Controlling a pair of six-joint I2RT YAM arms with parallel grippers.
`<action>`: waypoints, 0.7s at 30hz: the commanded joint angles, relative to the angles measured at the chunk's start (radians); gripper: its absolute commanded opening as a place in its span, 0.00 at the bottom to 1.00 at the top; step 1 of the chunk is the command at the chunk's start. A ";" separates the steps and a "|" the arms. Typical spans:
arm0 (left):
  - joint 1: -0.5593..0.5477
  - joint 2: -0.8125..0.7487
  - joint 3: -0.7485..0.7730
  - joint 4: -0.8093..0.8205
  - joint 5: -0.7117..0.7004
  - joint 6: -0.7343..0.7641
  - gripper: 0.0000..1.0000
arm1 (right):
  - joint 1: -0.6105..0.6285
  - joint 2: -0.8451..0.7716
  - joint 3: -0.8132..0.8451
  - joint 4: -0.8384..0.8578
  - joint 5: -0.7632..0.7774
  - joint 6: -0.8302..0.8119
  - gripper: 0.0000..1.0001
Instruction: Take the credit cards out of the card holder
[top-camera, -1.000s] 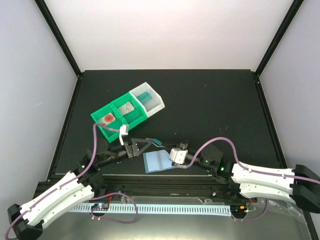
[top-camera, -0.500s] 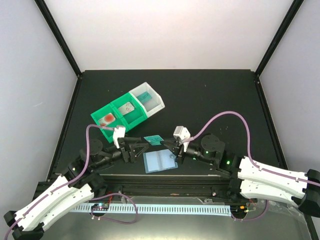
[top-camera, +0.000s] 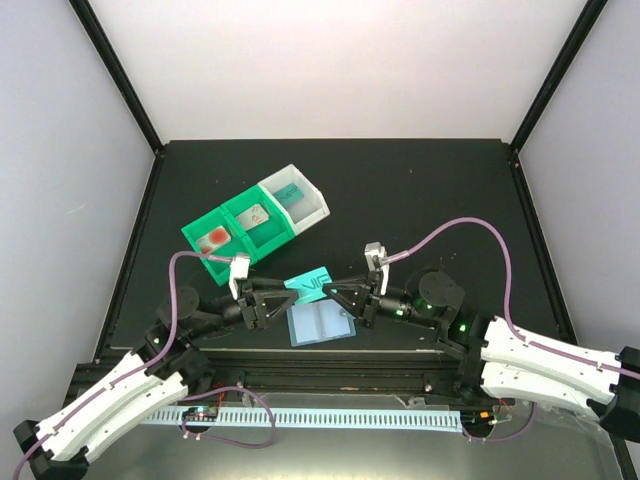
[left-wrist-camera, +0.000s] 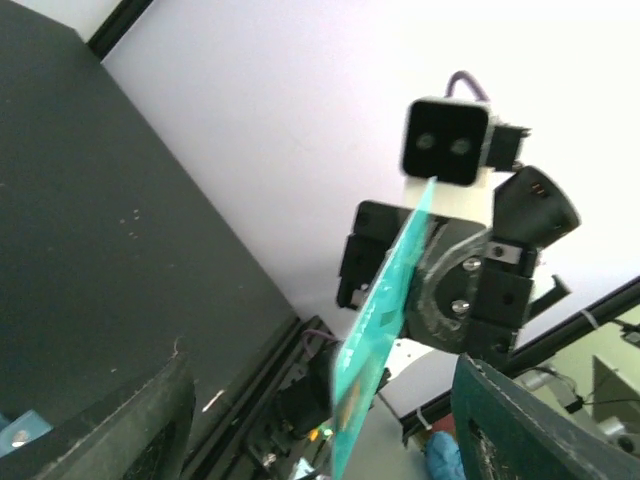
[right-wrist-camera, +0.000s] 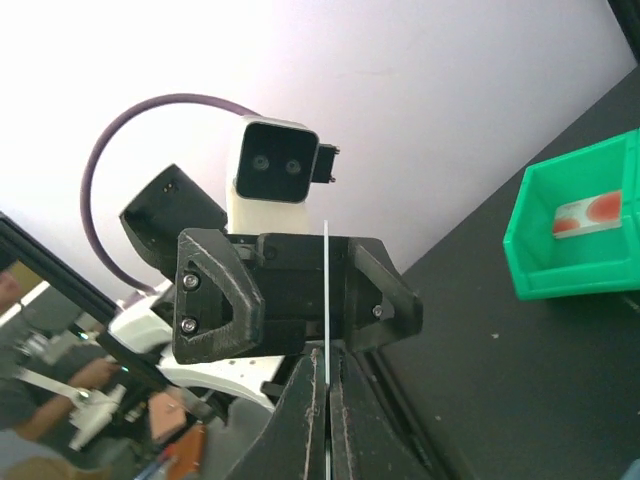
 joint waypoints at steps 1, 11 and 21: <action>0.002 -0.040 -0.017 0.141 0.027 -0.094 0.69 | -0.004 -0.029 -0.034 0.122 0.027 0.176 0.01; 0.002 -0.028 -0.078 0.268 0.039 -0.178 0.55 | -0.004 -0.006 -0.033 0.151 0.081 0.299 0.01; 0.002 -0.019 -0.085 0.284 0.029 -0.186 0.13 | -0.005 -0.026 -0.049 0.127 0.148 0.317 0.01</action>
